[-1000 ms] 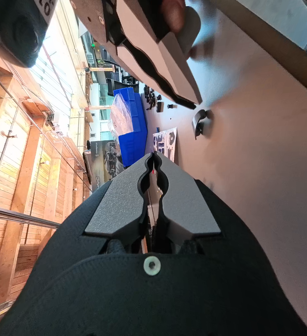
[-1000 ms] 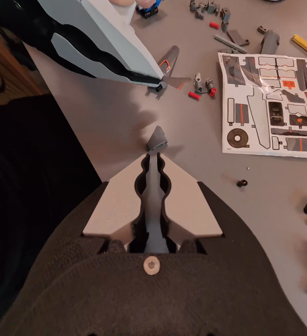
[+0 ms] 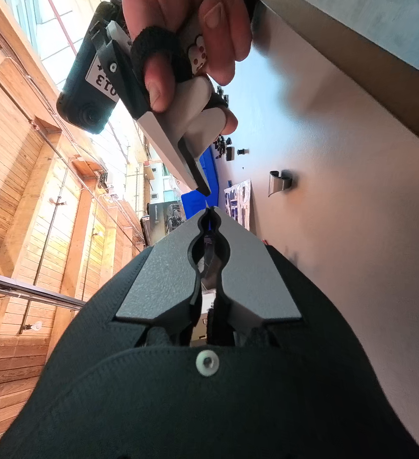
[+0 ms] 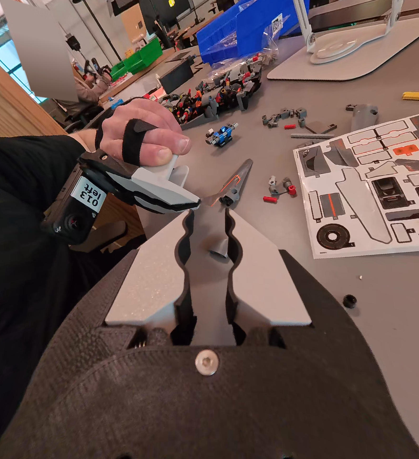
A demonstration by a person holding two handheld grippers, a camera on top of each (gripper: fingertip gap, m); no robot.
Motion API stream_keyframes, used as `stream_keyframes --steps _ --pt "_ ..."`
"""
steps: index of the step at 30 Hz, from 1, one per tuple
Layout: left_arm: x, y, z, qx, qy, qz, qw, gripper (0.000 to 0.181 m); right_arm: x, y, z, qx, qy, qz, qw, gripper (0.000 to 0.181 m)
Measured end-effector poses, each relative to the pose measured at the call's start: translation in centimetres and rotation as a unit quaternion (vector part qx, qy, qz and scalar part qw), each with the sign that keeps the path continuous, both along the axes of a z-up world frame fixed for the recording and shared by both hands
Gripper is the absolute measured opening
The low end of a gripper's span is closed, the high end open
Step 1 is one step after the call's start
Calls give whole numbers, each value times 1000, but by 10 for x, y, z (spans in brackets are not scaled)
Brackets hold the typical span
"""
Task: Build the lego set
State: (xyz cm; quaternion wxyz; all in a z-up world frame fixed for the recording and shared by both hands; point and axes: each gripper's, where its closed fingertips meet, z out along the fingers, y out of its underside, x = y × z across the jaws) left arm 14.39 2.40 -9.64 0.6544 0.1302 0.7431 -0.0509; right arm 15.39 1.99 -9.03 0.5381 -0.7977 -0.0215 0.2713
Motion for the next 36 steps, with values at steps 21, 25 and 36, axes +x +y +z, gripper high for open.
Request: stream_keyframes --steps 21,25,36 --pt "2 -8 2 -123 103 2 987 0 2 -8 8 80 -438 -26 895 8" --pt "1 -10 1 -128 117 3 985 0 -4 -6 3 90 -553 -16 828 5" --pt "-5 -18 -26 -96 177 21 979 0 19 -15 -34 23 -513 15 858 2"
